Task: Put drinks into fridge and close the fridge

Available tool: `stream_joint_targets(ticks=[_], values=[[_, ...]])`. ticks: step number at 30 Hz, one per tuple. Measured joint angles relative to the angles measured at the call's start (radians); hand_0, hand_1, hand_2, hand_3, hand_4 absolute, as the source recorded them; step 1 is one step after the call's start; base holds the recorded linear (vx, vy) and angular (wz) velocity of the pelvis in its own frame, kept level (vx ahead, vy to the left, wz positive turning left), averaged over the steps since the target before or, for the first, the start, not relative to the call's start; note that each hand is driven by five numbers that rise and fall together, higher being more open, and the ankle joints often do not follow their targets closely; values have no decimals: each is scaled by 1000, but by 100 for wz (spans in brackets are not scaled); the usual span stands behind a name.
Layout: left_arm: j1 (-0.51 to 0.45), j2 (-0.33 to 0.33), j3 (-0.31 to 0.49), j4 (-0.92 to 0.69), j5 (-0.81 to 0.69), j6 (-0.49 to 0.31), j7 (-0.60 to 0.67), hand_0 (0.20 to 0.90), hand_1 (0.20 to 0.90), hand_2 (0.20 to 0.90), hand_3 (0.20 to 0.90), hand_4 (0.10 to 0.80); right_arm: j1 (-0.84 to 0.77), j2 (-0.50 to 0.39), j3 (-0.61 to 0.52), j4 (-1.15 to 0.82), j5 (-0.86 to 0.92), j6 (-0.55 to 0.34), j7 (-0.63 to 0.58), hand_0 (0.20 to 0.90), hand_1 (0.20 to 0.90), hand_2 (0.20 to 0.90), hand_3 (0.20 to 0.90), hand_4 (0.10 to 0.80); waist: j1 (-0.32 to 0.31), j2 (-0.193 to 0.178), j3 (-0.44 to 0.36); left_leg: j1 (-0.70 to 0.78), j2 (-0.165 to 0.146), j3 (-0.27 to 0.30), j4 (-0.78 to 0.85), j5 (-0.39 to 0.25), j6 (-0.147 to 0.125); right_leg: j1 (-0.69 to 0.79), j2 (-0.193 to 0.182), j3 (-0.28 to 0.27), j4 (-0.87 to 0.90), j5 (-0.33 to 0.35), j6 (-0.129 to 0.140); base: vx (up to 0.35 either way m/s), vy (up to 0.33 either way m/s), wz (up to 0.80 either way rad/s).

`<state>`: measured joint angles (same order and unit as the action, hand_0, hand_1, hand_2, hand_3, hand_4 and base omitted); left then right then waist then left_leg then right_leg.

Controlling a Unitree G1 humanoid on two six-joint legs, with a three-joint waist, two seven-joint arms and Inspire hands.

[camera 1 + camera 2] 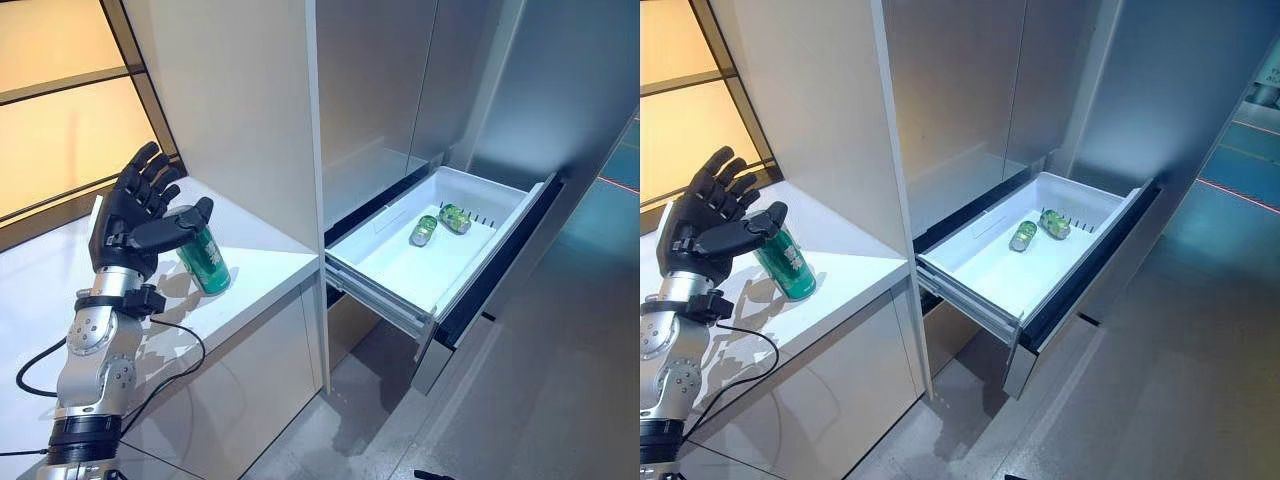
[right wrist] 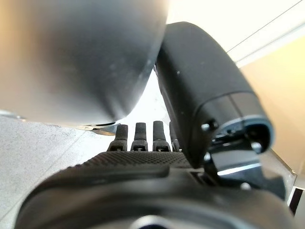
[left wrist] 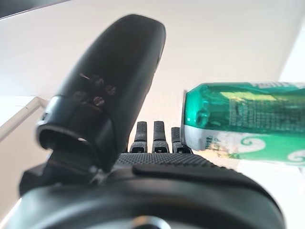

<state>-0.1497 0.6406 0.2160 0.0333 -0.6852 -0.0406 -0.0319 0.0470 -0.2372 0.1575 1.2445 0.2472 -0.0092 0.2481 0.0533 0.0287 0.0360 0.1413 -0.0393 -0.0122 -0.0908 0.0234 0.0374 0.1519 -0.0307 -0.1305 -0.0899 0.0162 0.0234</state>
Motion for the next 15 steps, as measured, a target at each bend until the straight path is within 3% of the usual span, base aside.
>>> stream_joint_targets(ticks=[15], values=[[0, 11, -5, 33, 37, 51, -4, 900, 900, 900, 900, 800, -4, 0, 0, -2, 0, 0, 0, 900, 900, 900, 900, 800, -2, -1, 10, 8, 0, 2, 0, 0, 0, 1, 0, 2, 0, -1, 1, 0, 0, 0]])
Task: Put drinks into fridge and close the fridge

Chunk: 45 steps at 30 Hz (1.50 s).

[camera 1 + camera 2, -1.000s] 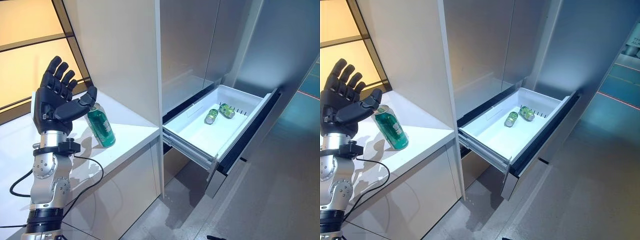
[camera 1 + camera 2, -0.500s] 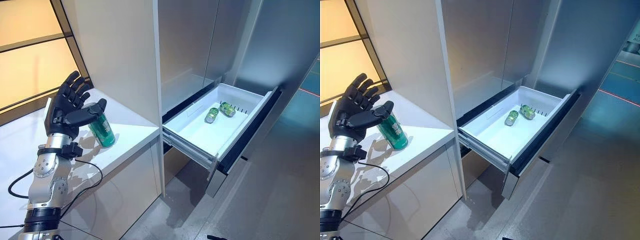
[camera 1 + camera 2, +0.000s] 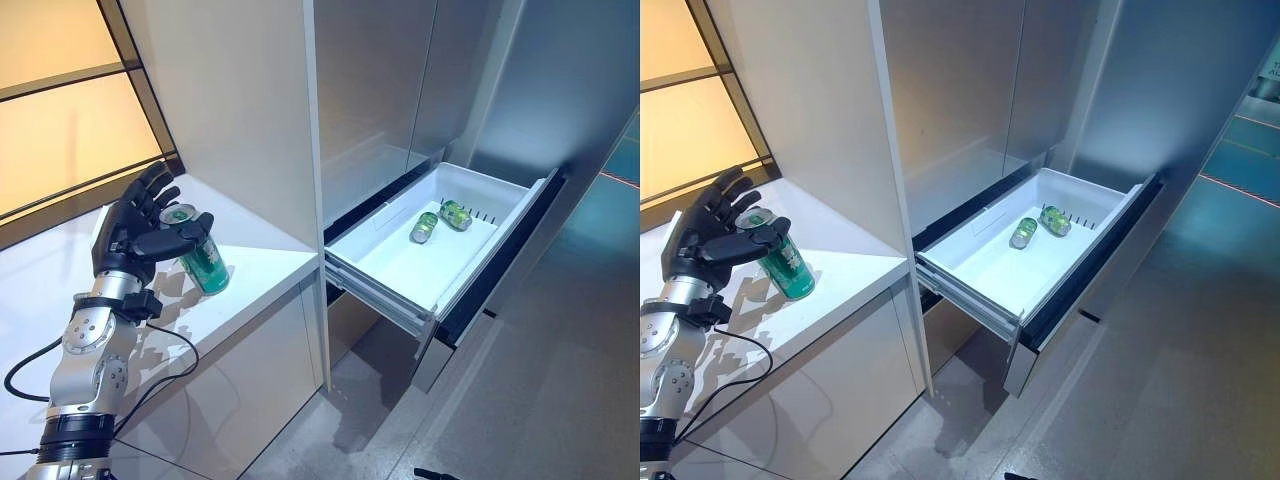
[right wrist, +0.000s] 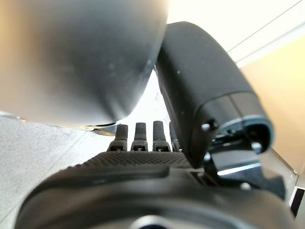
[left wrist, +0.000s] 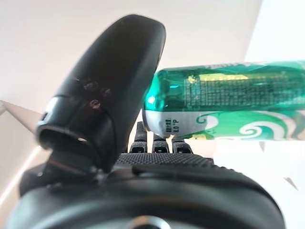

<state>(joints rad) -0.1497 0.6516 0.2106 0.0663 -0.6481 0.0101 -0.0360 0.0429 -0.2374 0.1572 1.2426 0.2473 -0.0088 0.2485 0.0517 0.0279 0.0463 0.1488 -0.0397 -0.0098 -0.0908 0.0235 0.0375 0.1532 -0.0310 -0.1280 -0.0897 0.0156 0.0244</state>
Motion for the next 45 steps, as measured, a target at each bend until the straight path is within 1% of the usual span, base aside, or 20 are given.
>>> stream_joint_targets(ticks=[17, 27, 34, 45], values=[[0, 0, -10, 0, 21, 6, 1, 900, 900, 900, 900, 800, 0, 0, 0, -3, 0, 1, 0, 900, 900, 900, 900, 800, -2, -2, 5, 2, 0, 4, 0, 0, 0, 0, 0, 4, 0, 0, 0, 0, 0, 0], [0, 0, -16, 5, 23, 6, 9, 900, 900, 900, 900, 800, 0, 1, -3, -3, 0, 0, 0, 900, 900, 900, 900, 800, -3, -1, 9, 5, 0, 19, 0, -2, 2, -2, 1, 21, 0, 0, 0, 12, 7, -3], [0, 0, -35, 36, 22, 6, 28, 900, 900, 900, 900, 800, 0, 2, -5, -5, 2, 0, 0, 900, 900, 900, 900, 800, -10, -3, 13, 6, 0, 25, 0, -3, 3, -3, 0, 26, 0, 1, 0, 7, 4, -1], [0, 0, -35, 44, 22, 6, 51, 900, 900, 900, 900, 800, 0, 3, -5, -6, 19, 0, 0, 900, 900, 900, 900, 800, -27, -4, 17, 7, 0, 29, 0, -3, 4, -3, 0, 30, 1, 1, 1, 0, 0, 0]])
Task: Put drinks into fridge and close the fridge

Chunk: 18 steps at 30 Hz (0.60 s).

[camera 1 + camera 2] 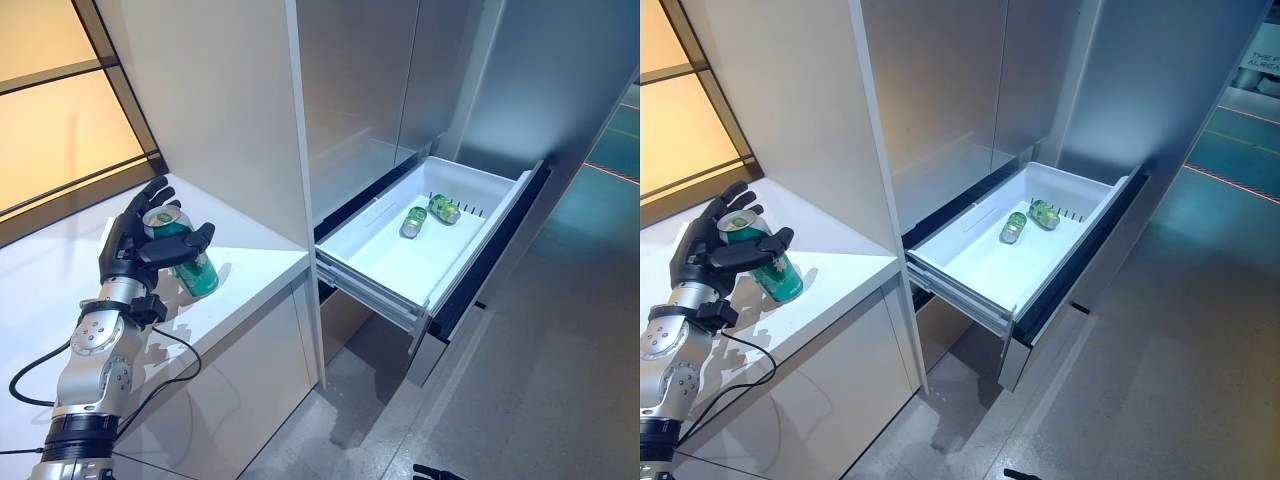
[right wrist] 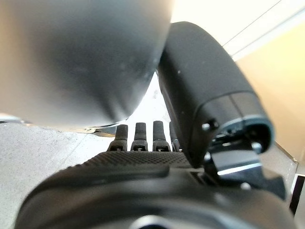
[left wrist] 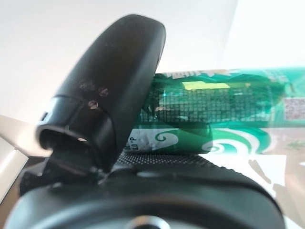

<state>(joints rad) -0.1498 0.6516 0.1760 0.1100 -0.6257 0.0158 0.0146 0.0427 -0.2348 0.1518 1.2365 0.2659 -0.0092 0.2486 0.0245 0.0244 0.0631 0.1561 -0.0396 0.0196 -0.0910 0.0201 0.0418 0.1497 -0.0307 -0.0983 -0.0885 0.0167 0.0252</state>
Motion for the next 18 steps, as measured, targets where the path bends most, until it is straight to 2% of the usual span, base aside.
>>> stream_joint_targets(ticks=[3, 4, 5, 6, 7, 18], values=[[0, 0, 0, 0, 0, 0, 0, 900, 900, 900, 900, 800, 0, 0, 0, 0, 0, 0, 0, 900, 900, 900, 900, 800, 0, 0, 0, 0, 0, 1, 0, 0, 0, 0, 0, 1, 0, 0, 0, 0, 0, 0], [0, 0, 0, 0, -1, 0, 1, 832, 832, 832, 820, 720, 0, 0, 0, 0, 0, 0, 0, 900, 900, 900, 900, 800, -1, 0, 0, 0, 0, 1, 0, 0, 0, 0, 0, 1, 0, 0, 0, 0, 0, 0], [0, 0, 0, 0, -2, 0, 1, 571, 571, 571, 516, 416, 0, 0, 0, 0, 0, 0, 0, 900, 900, 900, 900, 800, -1, 0, 0, 0, 0, 1, 0, 0, 0, 0, 0, 1, 0, 1, 0, 0, 0, 0], [0, 0, 0, 0, -3, 0, 1, 458, 458, 458, 384, 284, 0, 0, 0, 0, 0, 0, 0, 900, 900, 900, 900, 800, -1, 0, 0, 0, 0, 1, 0, 0, 0, 0, 0, 1, 0, 1, 0, 0, 0, 0], [0, 0, 0, 0, -5, 0, 2, 300, 300, 300, 200, 100, 0, 0, 0, 0, 0, 0, 0, 900, 900, 900, 900, 800, -1, 0, 0, 0, 0, 1, 0, 0, 0, -1, 0, 1, 1, 1, 0, 0, 0, 0], [0, 0, -8, 2, -23, -7, -5, 300, 300, 300, 200, 100, 0, 0, 0, -2, 0, -2, 0, 900, 900, 900, 900, 800, -2, 0, 0, 0, 0, 13, 0, -1, 1, -5, 1, 14, 4, 4, 1, -1, 0, -2]])
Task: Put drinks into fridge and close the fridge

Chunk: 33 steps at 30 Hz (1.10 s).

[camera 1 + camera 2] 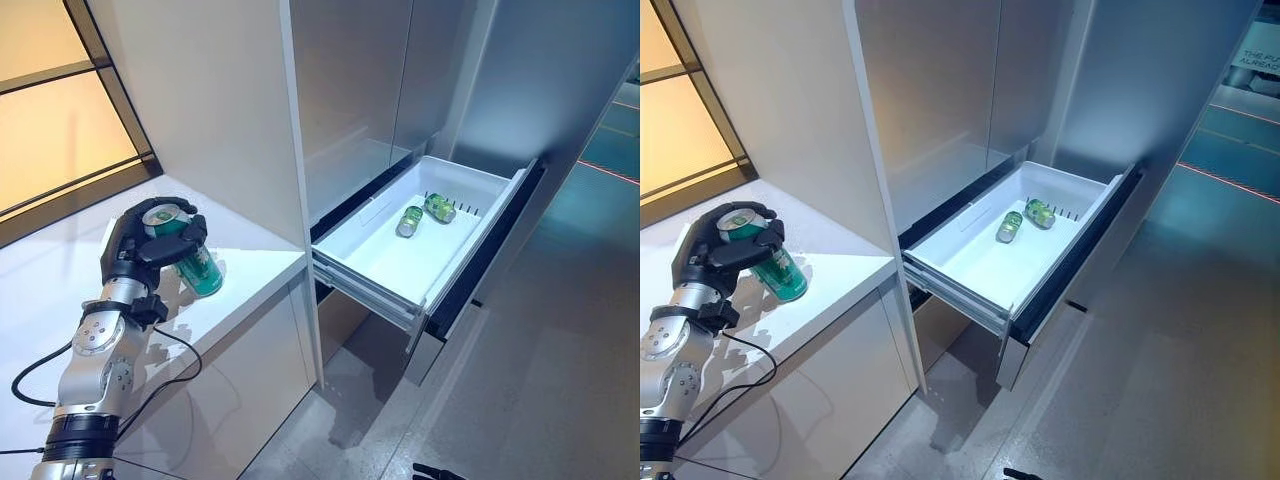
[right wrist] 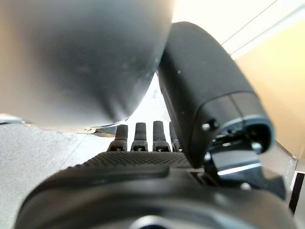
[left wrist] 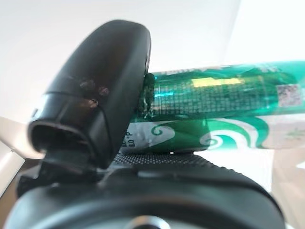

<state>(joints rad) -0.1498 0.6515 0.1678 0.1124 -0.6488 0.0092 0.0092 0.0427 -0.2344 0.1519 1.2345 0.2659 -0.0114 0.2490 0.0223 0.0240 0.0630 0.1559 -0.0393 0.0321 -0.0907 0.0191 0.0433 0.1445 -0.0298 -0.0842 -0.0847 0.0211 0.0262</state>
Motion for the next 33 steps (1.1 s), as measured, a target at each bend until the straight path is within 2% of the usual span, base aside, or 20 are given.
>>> stream_joint_targets(ticks=[7, 10, 17, 21, 24, 27, 33], values=[[0, 0, -17, -22, -4, -3, -43, 300, 300, 300, 200, 100, 3, 0, 9, -18, -2, -32, 0, 900, 900, 900, 900, 800, 0, -5, 3, 0, 0, 8, 0, -1, 2, -4, -1, 9, 0, 3, 1, -5, -1, -4], [0, 0, -47, -74, -5, -3, -81, 300, 300, 300, 200, 100, 21, -7, 53, -88, -49, -65, -7, 900, 900, 900, 900, 800, 1, -14, 13, 0, 0, 8, 0, -1, 2, -4, 0, 8, 0, 3, 1, -42, -22, 0], [0, 0, -133, -233, -6, -18, -203, 300, 300, 300, 200, 100, 74, -36, 185, -533, -159, -66, -21, 900, 900, 900, 900, 800, -22, -26, 36, -1, 0, 9, 6, -1, 2, -6, 0, 10, 0, 5, 3, -45, -30, -1], [0, 0, -184, -283, -28, -51, -302, 300, 300, 300, 200, 100, 74, -37, 205, -778, -158, -64, 12, 900, 900, 900, 900, 800, -33, -14, 43, -1, 0, 11, 6, -1, 2, -6, 1, 12, 0, 5, 3, -41, -21, -2], [2, 0, -217, -300, -50, -83, -363, 300, 300, 300, 200, 100, 79, -70, 207, -936, -156, -23, 63, 900, 900, 900, 900, 800, -29, -6, 47, -1, 0, 11, 6, -1, 2, -6, 1, 12, 0, 6, 3, -33, -14, 0], [26, -3, -234, -306, -58, -121, -435, 300, 300, 300, 200, 100, 74, -131, 203, -1124, -101, 18, 128, 900, 900, 900, 900, 800, -31, -4, 49, 0, 0, 11, 6, -1, 2, -6, 2, 13, 0, 6, 3, -32, -7, -1], [75, -7, -268, -317, -58, -137, -509, 300, 300, 300, 200, 100, 32, -196, 179, -1307, 96, 47, 172, 900, 900, 900, 900, 800, -26, -3, 49, 0, 0, 13, 6, -1, 2, -6, 3, 16, 0, 7, 3, 0, 0, 0]])
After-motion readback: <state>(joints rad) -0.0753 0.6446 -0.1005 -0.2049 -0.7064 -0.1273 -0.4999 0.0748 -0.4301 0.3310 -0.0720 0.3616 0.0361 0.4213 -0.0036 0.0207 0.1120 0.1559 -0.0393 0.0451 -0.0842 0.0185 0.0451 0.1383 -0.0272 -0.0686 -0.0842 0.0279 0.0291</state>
